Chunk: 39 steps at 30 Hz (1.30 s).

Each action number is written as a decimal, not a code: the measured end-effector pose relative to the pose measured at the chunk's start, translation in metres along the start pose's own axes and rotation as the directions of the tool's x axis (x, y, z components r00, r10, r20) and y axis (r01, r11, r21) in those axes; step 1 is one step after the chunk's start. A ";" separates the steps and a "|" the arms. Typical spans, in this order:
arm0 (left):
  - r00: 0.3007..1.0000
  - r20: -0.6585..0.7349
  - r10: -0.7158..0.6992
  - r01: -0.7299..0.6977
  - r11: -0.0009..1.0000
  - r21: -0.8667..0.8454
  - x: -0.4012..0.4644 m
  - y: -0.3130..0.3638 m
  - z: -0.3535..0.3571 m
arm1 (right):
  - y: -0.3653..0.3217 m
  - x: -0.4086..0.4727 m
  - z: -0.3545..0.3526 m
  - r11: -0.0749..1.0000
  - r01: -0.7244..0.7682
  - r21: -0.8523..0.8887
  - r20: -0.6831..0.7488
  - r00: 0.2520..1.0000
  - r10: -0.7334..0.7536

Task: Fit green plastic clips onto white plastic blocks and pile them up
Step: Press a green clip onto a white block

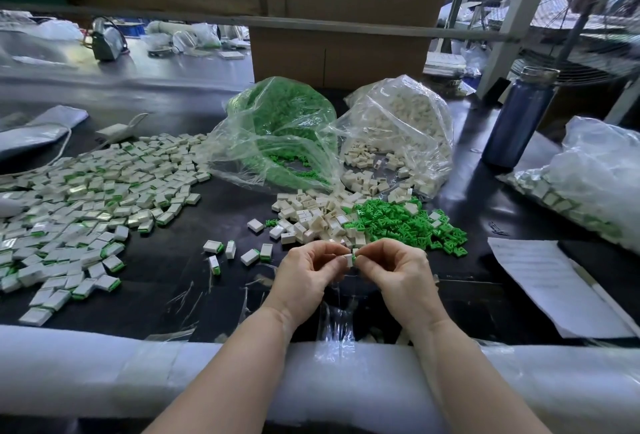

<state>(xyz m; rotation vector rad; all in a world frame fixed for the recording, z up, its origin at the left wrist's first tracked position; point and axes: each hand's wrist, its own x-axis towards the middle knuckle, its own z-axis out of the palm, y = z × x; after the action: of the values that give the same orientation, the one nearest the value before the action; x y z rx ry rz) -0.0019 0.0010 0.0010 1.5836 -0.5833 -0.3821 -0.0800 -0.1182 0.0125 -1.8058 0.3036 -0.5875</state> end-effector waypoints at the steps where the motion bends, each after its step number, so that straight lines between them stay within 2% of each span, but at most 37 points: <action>1: 1.000 -0.002 0.004 -0.004 1.000 0.009 0.000 0.000 0.000 | 0.000 0.000 0.000 1.000 -0.002 0.004 0.007 1.000 0.002; 17: 0.997 0.074 0.018 -0.030 0.986 0.165 -0.001 0.001 0.001 | 0.003 0.001 0.000 0.996 -0.090 -0.010 0.074 0.993 0.090; 33: 0.989 0.103 0.104 -0.132 0.937 0.323 -0.002 0.003 0.001 | 0.005 0.002 -0.003 0.992 -0.127 -0.013 0.116 0.985 0.128; 39: 0.987 0.121 0.101 -0.136 0.934 0.331 -0.002 0.003 0.001 | 0.006 0.002 -0.004 0.991 -0.137 -0.002 0.134 0.982 0.136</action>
<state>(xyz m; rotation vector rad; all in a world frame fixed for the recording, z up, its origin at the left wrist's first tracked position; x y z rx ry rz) -0.0046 0.0015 0.0034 1.8541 -0.8560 -0.2828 -0.0803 -0.1244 0.0077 -1.7918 0.3302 -0.3686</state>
